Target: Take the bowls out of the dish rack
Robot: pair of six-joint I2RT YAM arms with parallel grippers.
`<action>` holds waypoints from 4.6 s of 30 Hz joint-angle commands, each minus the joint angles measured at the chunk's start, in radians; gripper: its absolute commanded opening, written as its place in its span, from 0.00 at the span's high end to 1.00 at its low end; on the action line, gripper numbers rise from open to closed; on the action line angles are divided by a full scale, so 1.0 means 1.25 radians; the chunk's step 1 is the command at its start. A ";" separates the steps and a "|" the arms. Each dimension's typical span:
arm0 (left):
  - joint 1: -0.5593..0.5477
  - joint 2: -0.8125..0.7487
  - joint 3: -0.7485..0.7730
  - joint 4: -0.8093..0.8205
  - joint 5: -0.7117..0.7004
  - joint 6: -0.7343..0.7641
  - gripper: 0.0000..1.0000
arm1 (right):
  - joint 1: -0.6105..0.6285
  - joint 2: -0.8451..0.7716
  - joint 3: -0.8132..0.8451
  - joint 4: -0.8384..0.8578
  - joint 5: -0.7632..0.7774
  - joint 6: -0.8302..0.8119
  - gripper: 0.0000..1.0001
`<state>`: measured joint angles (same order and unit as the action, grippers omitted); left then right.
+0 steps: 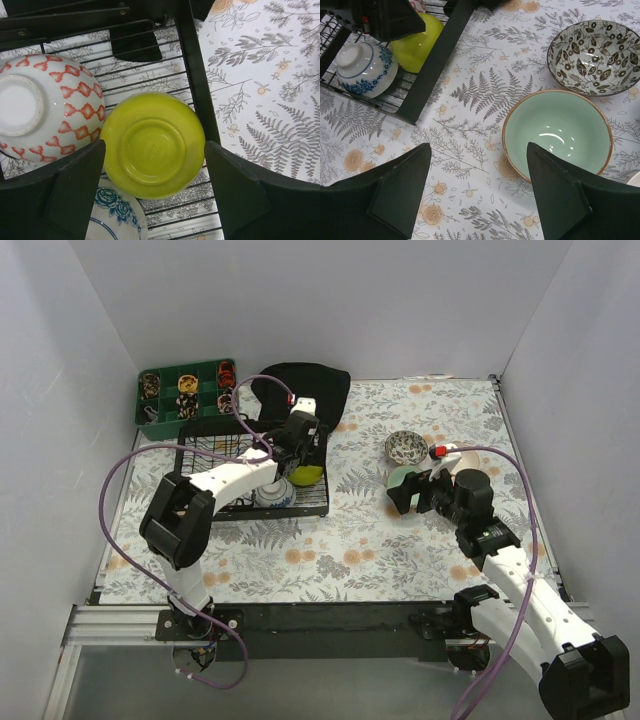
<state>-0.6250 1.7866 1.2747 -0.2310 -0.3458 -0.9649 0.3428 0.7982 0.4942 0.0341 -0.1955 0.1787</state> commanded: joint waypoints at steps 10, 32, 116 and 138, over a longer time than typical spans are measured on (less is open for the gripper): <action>-0.012 0.049 0.038 -0.059 -0.085 -0.009 0.45 | 0.028 -0.016 -0.009 0.062 -0.025 -0.021 0.16; -0.025 -0.076 -0.066 0.069 -0.012 0.254 0.29 | 0.039 0.034 0.003 0.095 -0.190 -0.036 0.16; -0.175 -0.180 -0.335 0.260 -0.078 0.615 0.02 | 0.045 0.065 -0.011 0.098 -0.206 -0.035 0.16; -0.137 -0.035 -0.246 0.135 -0.007 0.615 0.02 | 0.045 0.068 -0.009 0.098 -0.206 -0.034 0.16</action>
<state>-0.7990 1.7134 0.9333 0.1360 -0.4355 -0.1612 0.3943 0.8852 0.4923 0.1085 -0.4412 0.1455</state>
